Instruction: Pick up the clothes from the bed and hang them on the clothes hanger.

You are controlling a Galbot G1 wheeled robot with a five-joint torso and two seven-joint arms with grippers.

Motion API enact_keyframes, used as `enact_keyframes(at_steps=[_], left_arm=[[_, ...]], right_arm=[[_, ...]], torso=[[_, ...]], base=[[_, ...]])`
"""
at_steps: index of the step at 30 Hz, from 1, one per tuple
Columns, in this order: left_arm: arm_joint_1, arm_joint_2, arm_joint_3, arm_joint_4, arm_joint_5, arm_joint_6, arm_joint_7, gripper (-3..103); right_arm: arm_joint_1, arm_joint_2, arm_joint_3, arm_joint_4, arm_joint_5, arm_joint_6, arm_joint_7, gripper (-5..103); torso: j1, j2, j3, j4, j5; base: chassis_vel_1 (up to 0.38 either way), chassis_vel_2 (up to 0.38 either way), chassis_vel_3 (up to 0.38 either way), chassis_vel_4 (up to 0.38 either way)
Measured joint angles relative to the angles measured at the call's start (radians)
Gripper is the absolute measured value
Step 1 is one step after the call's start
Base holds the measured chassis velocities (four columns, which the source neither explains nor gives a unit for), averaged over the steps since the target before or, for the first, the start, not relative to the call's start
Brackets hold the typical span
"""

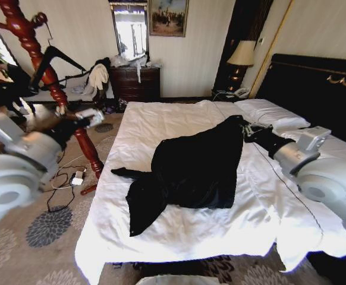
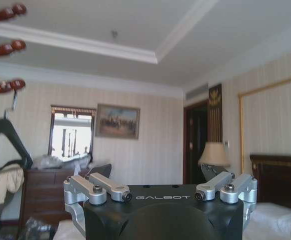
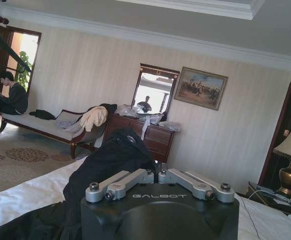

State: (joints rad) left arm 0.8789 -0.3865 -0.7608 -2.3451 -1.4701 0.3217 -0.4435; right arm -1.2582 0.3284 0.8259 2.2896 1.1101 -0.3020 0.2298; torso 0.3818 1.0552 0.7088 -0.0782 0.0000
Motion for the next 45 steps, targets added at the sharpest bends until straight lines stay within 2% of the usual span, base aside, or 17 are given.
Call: enact_keyframes(at_steps=[9,12,13,14,17,19,20,23,24,26,29,31,34,37,40,45], left_arm=[[-0.135,0.079,0.088,0.203,0.01,-0.012,0.062,100],[-0.129,0.078,0.098,0.214,0.01,-0.01,0.072,100],[-0.106,0.068,0.111,0.217,0.034,-0.011,0.09,100],[-0.072,0.027,0.152,0.22,0.09,-0.021,0.114,100],[-0.079,-0.02,0.2,0.24,0.123,-0.031,0.117,100],[-0.116,-0.083,0.281,0.278,0.18,-0.046,0.119,100],[-0.116,-0.083,0.281,0.278,0.18,-0.046,0.119,100],[-0.17,-0.134,0.356,0.334,0.224,-0.057,0.118,100],[-0.224,-0.158,0.407,0.378,0.244,-0.061,0.117,100],[-0.246,-0.165,0.423,0.395,0.246,-0.062,0.116,100],[-0.427,-0.192,0.543,0.498,0.23,-0.063,0.117,100],[-0.463,-0.196,0.564,0.518,0.225,-0.064,0.117,100],[-0.656,-0.202,0.695,0.627,0.19,-0.062,0.117,100],[-0.716,-0.2,0.727,0.647,0.169,-0.056,0.116,100],[-0.82,-0.173,0.766,0.638,0.108,-0.035,0.105,100],[-0.91,-0.141,0.794,0.627,0.066,-0.005,0.093,100]], right_arm=[[-0.049,0.019,0.027,0.023,-0.018,0.002,0.008,0],[-0.049,0.023,0.027,0.024,-0.019,0.002,0.011,0],[-0.05,0.028,0.028,0.025,-0.019,0.002,0.014,0],[-0.055,0.033,0.032,0.027,-0.019,0.002,0.016,0],[-0.047,0.04,0.025,0.028,-0.019,0.002,0.016,0],[-0.002,0.064,-0.012,0.025,-0.015,0.001,0.016,0],[-0.002,0.064,-0.012,0.025,-0.015,0.001,0.016,0],[0.007,0.077,-0.031,0.031,-0.016,0.0,0.009,0],[0.001,0.08,-0.033,0.033,-0.021,0.0,0.001,0],[0.0,0.081,-0.033,0.034,-0.02,0.0,0.0,0],[0.006,0.101,-0.039,0.037,-0.024,-0.003,0.006,0],[0.004,0.104,-0.04,0.035,-0.032,-0.003,0.006,0],[-0.017,0.121,-0.042,0.032,-0.065,-0.002,0.0,0],[-0.019,0.123,-0.04,0.031,-0.073,-0.001,-0.003,0],[-0.012,0.121,-0.037,0.027,-0.074,0.002,-0.007,0],[-0.007,0.121,-0.037,0.026,-0.072,0.003,-0.01,0]], torso=[[0.0,0.0,0.0,0.0003,0.0002],[0.0,0.0,0.0,0.0003,0.0003],[0.0,0.0,0.0,0.0003,0.0004],[0.0,0.0,0.0,0.0005,-0.0006],[0.0,0.0,0.0,0.0002,-0.0007],[0.0,0.0,0.0,0.0007,0.0002],[0.0,0.0,0.0,0.0007,0.0002],[0.0,0.0,0.0,0.0,-0.0003],[0.0,0.0,0.0,0.0004,-0.0003],[0.0,0.0,0.0,0.0006,-0.0003],[0.0,0.0,0.0,0.0,-0.0003],[0.0,0.0,0.0,0.0001,-0.0001],[0.0,0.0,0.0,-0.0003,0.0002],[0.0,0.0,0.0,-0.0001,0.0001],[0.0,0.0,0.0,0.0004,0.0001],[0.0,0.0,0.0,0.0006,-0.0001]], base=[[0.0,0.0,0.0,0.0],[0.0,0.0,0.0,0.0],[0.0,0.0,0.0,0.0],[0.0,0.0,0.0,0.0],[0.0,0.0,0.0,0.0],[0.0,0.0,0.0,0.0],[0.0,0.0,0.0,0.0],[0.0,0.0,0.0,0.0],[0.0,0.0,0.0,0.0],[0.0,0.0,0.0,0.0],[0.0,0.0,0.0,0.0],[0.0,0.0,0.0,0.0],[0.0,0.0,0.0,0.0],[0.0,0.0,0.0,0.0],[0.0,0.0,0.0,0.0],[0.0,0.0,0.0,0.0]])
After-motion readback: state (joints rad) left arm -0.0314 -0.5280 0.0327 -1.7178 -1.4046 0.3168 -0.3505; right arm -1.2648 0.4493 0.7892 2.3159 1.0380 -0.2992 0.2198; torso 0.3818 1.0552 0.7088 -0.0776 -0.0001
